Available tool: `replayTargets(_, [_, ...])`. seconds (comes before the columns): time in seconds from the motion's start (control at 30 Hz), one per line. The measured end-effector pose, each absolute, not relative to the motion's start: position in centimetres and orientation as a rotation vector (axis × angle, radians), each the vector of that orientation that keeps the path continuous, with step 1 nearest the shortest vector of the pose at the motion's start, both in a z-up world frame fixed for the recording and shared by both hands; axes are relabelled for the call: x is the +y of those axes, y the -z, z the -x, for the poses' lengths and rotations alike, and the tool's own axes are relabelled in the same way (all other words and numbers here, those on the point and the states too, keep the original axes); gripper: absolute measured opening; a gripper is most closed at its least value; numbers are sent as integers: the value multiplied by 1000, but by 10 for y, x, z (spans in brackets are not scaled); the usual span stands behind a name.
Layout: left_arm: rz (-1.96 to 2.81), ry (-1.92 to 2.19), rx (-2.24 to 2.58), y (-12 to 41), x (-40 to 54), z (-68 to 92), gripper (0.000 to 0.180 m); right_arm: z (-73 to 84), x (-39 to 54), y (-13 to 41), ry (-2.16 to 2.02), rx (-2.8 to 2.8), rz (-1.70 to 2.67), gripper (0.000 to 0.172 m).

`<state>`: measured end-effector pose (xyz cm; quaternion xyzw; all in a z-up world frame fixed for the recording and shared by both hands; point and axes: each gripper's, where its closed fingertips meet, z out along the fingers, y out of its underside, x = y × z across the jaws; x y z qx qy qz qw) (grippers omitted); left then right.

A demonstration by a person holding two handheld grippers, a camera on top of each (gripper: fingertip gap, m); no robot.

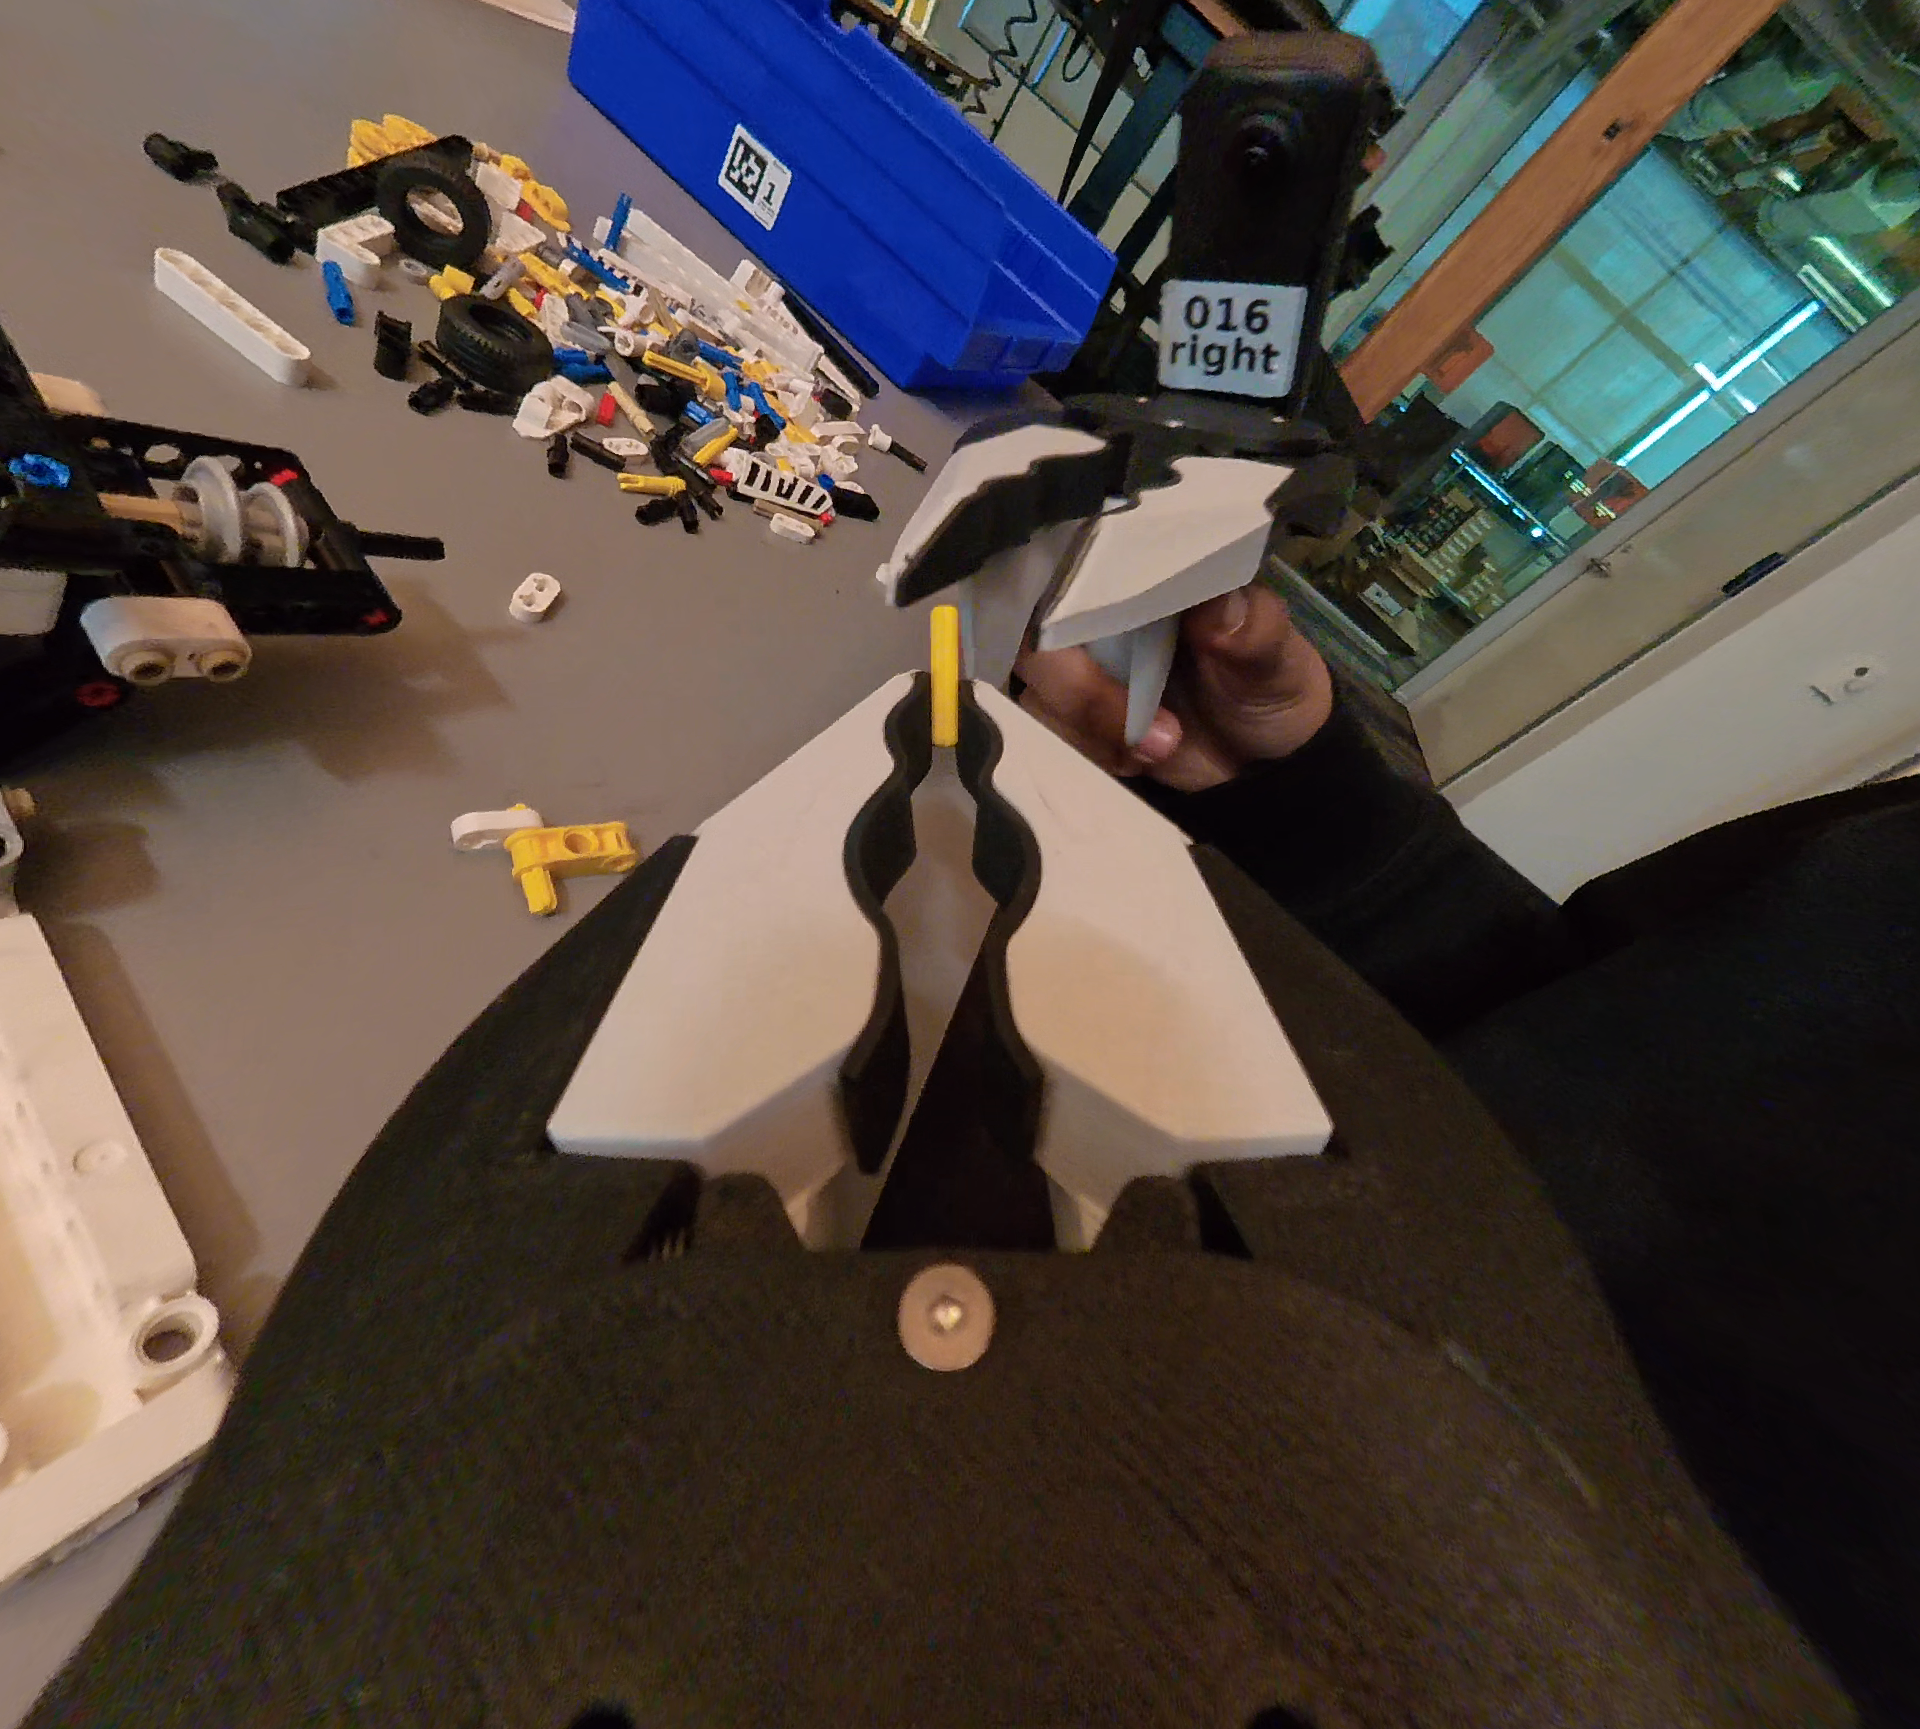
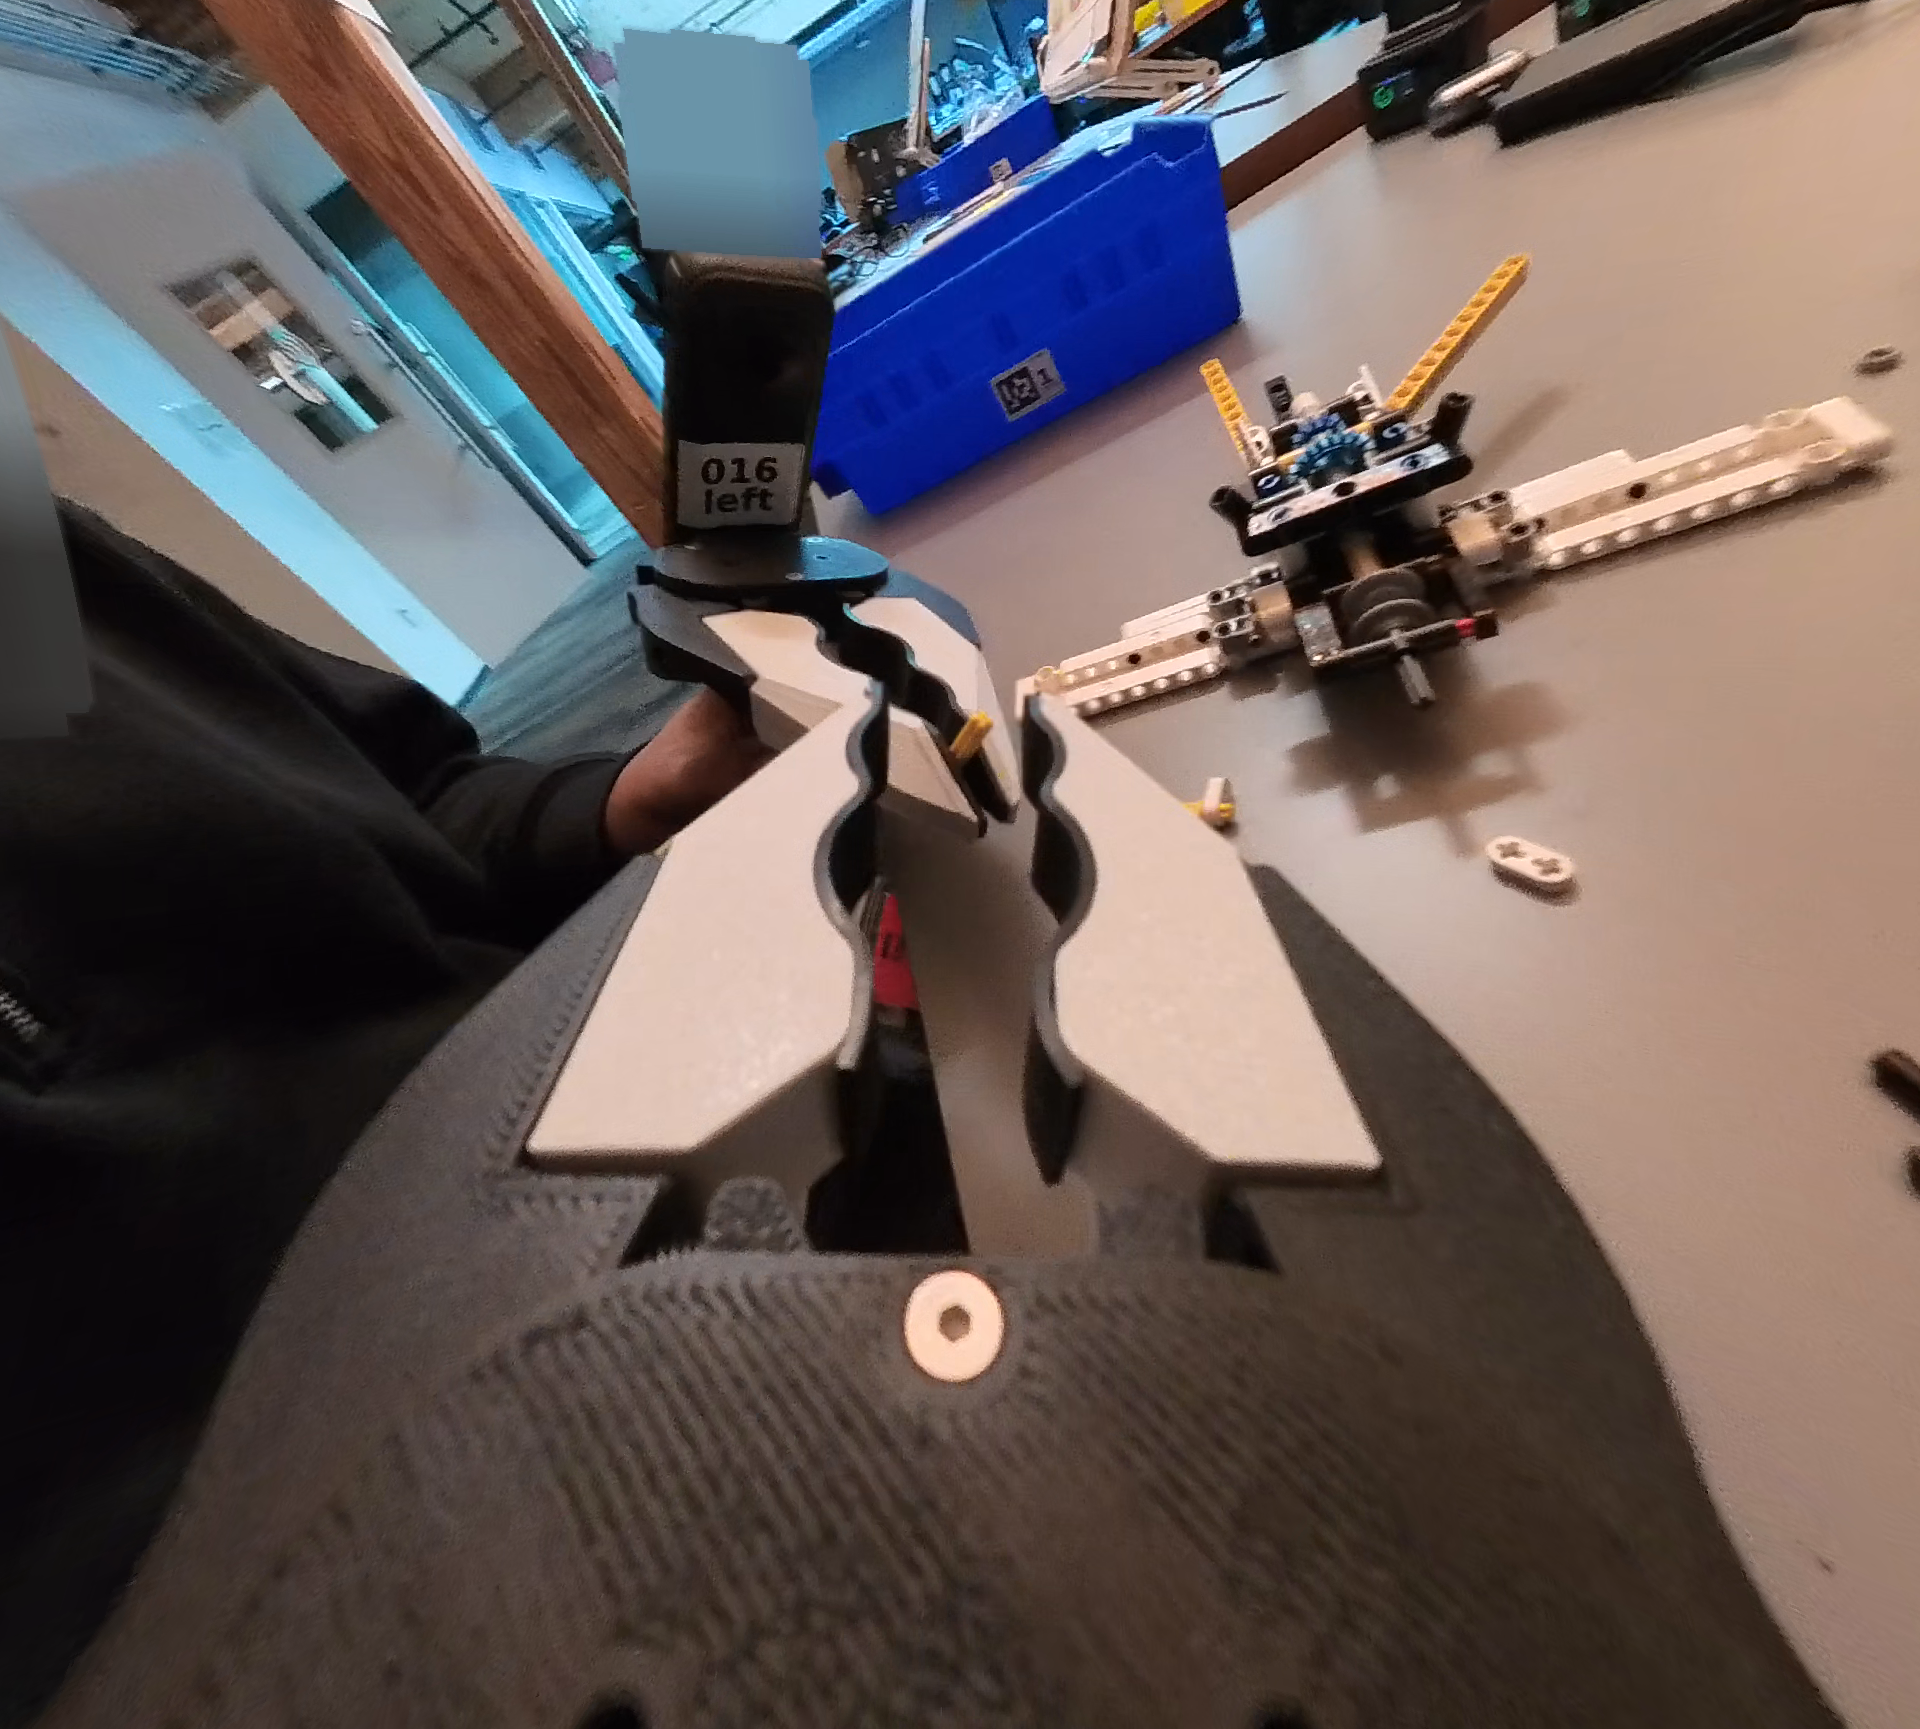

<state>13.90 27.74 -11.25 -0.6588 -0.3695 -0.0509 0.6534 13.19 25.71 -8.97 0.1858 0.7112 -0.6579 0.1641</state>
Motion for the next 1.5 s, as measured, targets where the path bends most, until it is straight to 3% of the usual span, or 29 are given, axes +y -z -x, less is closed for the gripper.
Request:
replayTargets(0.1, [1501, 99, -788, 107, 281, -143, 3, -136, 254, 89, 1863, 1965, -523, 19])
replayTargets(0.2, [1499, 70, -760, 103, 282, -145, 3, -139, 253, 84, 1876, 1911, -506, 3])
replayTargets(0.37, [1461, 59, -776, 99, 275, -142, 17, -130, 260, 74, 1943, 1877, -544, 2])
replayTargets(0.5, [1415, 66, -784, 94, 268, -139, 16, -90, 289, 67, 2056, 1850, -749, 2])
replayTargets(0.7, [1411, 121, -761, 94, 274, -143, 17, 11, 355, 117, 1849, 2382, -1292, 2])
replayTargets(0.87, [1454, 113, -745, 93, 276, -147, 22, 66, 357, 129, 1775, 2429, -1479, 2])
replayTargets(0.9, [1472, 89, -743, 94, 274, -147, 23, 71, 357, 133, 1741, 2436, -1506, 3])
replayTargets(1.03, [1506, -40, -763, 98, 261, -143, 30, 77, 360, 134, 1766, 2399, -1572, 36])
replayTargets(1.27, [1448, -205, -846, 94, 219, -126, 40, 24, 347, 78, 2102, 2657, -1219, 29])
replayTargets(1.5, [1407, -230, -918, 102, 193, -120, 39, -74, 260, 126, 1739, 2828, -759, 35])
